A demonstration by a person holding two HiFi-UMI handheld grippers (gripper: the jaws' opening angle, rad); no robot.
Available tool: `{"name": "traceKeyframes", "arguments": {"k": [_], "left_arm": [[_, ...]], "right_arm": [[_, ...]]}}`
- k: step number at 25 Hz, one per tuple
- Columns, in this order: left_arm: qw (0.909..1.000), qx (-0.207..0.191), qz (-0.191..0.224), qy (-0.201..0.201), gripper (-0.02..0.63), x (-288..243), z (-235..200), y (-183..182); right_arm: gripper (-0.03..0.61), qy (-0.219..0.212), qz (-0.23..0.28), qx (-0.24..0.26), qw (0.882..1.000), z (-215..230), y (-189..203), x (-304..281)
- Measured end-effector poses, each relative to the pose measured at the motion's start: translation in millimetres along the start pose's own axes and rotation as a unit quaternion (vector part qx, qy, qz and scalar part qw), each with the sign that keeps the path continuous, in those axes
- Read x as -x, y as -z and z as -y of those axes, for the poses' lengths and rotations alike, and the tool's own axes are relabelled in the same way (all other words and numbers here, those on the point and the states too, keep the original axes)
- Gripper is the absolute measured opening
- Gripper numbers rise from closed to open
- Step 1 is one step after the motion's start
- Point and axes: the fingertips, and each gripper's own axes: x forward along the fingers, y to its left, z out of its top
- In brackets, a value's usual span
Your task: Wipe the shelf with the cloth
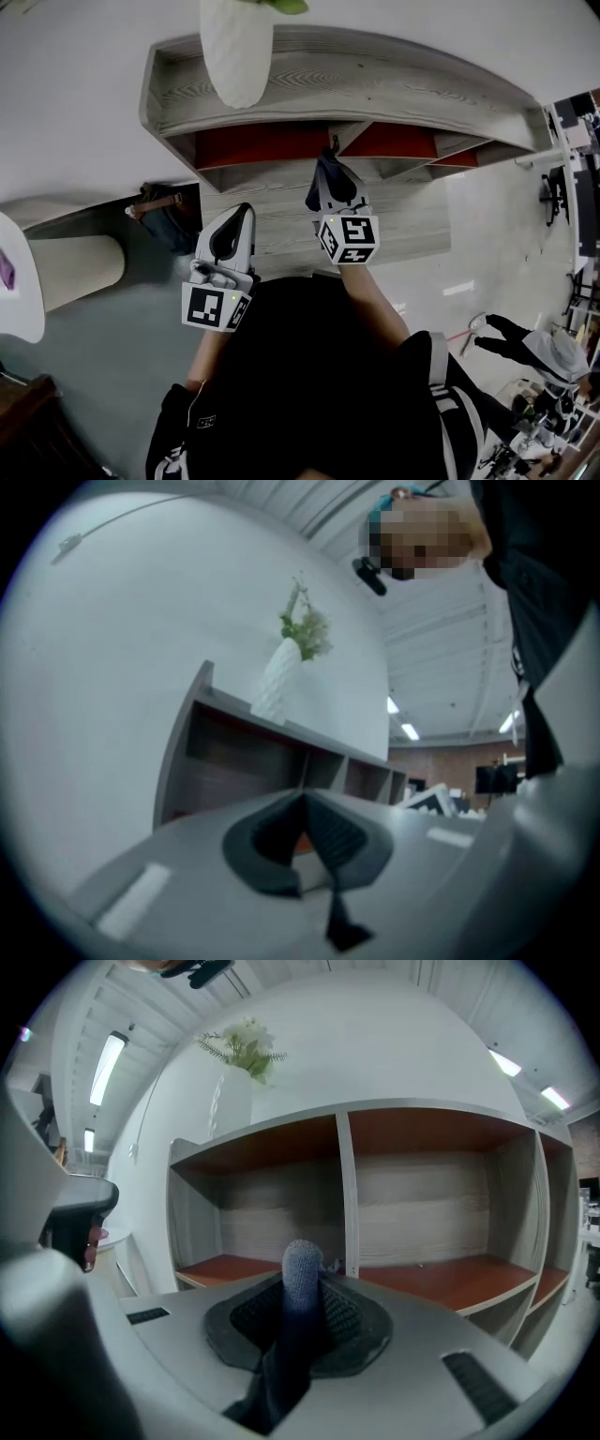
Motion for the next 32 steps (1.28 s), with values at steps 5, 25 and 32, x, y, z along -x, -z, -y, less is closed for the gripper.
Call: {"name": "traceKeyframes", "arguments": {"k": [5, 25, 32], "left_arm": [[1.0000, 0.007, 0.000, 0.001, 0.005, -7, -9, 0], [0.9994, 0.027, 0.012, -0.017, 0.005, 4, -60, -6], [0.9989, 0.039, 0.017, -0.022, 0.005, 18, -79, -8]], "right_arm": [[0.054, 0.020, -0.019, 0.006, 1.000, 11, 5, -19], [0.054, 0.023, -0.117, 0.070, 0.990, -23, 22, -75], [0.054, 0.014, -0.135, 0.086, 0.987, -46, 21, -87]]}}
